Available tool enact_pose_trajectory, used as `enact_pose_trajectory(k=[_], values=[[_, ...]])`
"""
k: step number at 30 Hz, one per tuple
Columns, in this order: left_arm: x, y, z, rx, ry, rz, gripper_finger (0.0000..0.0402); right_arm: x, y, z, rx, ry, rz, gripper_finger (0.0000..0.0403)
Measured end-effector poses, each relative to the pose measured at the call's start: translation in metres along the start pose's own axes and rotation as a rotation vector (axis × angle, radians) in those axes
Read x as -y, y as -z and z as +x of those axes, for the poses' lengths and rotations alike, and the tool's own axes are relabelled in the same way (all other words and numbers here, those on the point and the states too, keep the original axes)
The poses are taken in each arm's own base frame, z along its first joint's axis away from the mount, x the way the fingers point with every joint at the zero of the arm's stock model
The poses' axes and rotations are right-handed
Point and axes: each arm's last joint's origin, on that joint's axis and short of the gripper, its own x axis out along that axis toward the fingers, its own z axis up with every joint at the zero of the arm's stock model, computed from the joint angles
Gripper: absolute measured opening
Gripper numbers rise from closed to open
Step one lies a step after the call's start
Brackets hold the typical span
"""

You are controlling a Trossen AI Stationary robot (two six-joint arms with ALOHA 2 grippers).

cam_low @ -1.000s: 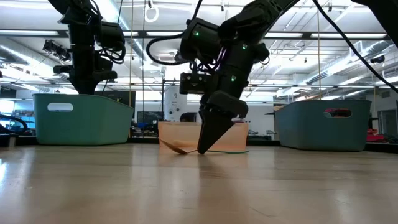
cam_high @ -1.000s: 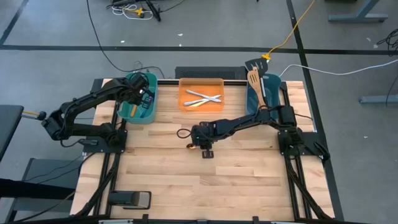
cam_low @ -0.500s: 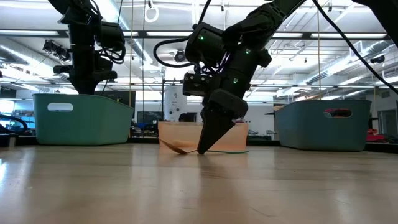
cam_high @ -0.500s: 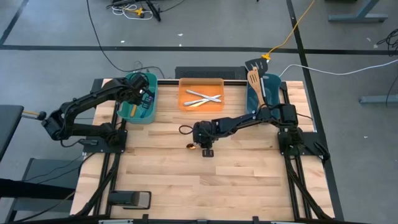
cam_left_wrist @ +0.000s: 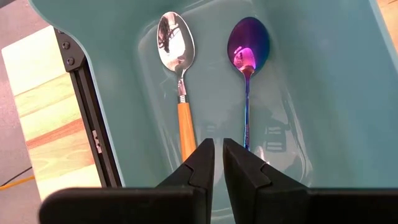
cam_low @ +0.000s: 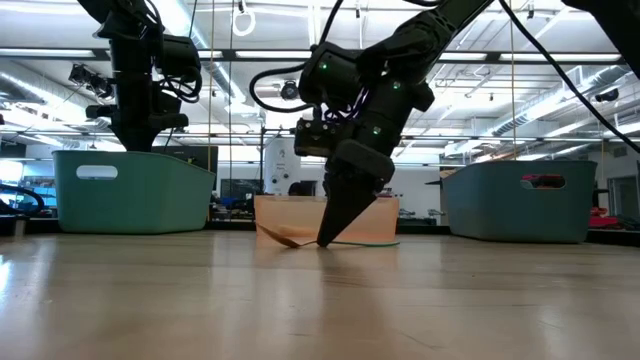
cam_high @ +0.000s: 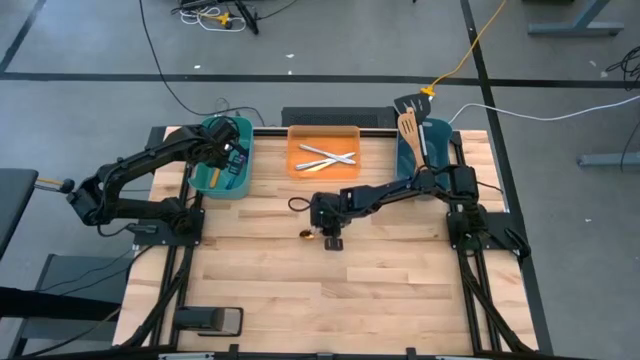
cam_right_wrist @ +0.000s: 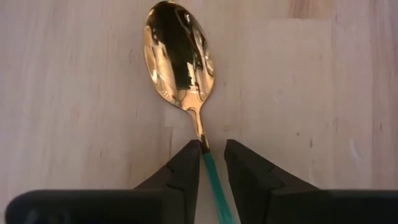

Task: Pick & Place Kitchen Items
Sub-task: Put the green spoon into the green bin

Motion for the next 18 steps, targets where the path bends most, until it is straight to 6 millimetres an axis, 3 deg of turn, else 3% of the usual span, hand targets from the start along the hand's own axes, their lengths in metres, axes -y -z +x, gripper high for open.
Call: enact_pose_trajectory(k=[8,18], values=[[0.0000,-0.0001,0.0000,0.001,0.000,0.015,0.0041,0.0008,0.0008,0.0002,-0.005,-0.004,0.000,0.0015],[0.0002,-0.0006,0.0000,0.005,0.002,0.014,0.0041,-0.0036,-0.0009,-0.0039,0.001,0.020,-0.015,0.0010]])
